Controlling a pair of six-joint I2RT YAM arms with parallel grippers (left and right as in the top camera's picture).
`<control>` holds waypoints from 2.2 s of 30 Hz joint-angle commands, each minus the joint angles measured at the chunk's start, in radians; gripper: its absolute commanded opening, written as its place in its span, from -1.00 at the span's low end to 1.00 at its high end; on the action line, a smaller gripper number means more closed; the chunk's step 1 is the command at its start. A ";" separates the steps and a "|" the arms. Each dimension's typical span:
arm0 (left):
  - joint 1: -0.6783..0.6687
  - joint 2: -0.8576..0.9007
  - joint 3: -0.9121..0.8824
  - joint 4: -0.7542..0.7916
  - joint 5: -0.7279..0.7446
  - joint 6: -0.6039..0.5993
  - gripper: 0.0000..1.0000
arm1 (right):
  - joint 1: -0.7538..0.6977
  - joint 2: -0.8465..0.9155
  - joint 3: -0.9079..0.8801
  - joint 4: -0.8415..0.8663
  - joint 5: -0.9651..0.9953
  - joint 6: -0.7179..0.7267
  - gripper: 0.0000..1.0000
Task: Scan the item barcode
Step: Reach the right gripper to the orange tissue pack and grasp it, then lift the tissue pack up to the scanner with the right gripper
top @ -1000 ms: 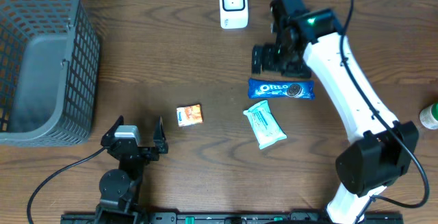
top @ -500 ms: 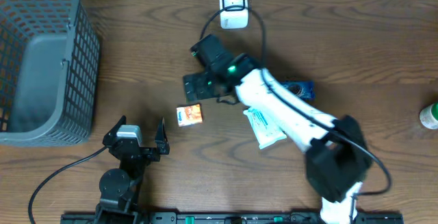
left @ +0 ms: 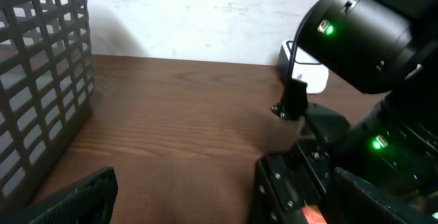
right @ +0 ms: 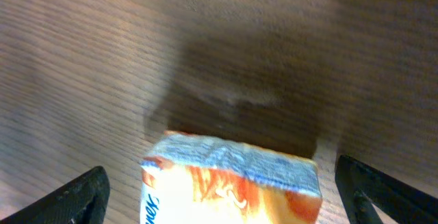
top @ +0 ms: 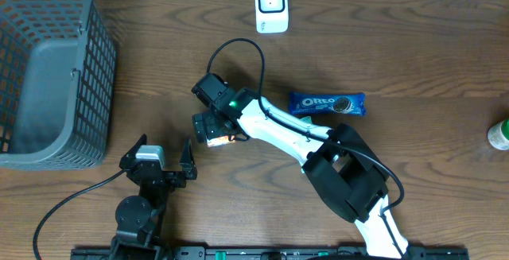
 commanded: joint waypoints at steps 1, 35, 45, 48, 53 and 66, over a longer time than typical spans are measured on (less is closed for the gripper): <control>0.003 0.000 -0.019 -0.040 -0.005 0.013 0.96 | 0.017 0.009 -0.001 -0.042 0.095 0.037 0.68; 0.187 -0.001 -0.019 -0.040 -0.005 0.013 0.96 | -0.320 0.008 0.260 -1.039 -0.433 -0.361 -0.05; 0.187 -0.001 -0.019 -0.040 -0.005 0.013 0.96 | -0.320 0.008 0.259 -1.016 -0.431 -0.367 0.08; 0.187 -0.001 -0.019 -0.040 -0.005 0.013 0.96 | -0.325 0.008 0.260 -0.900 -0.397 -0.365 0.08; 0.187 -0.001 -0.019 -0.040 -0.005 0.013 0.96 | -0.334 0.008 0.319 -0.664 -0.279 -0.303 0.01; 0.187 -0.001 -0.019 -0.040 -0.005 0.013 0.96 | -0.351 0.020 0.410 0.135 0.447 -0.332 -0.14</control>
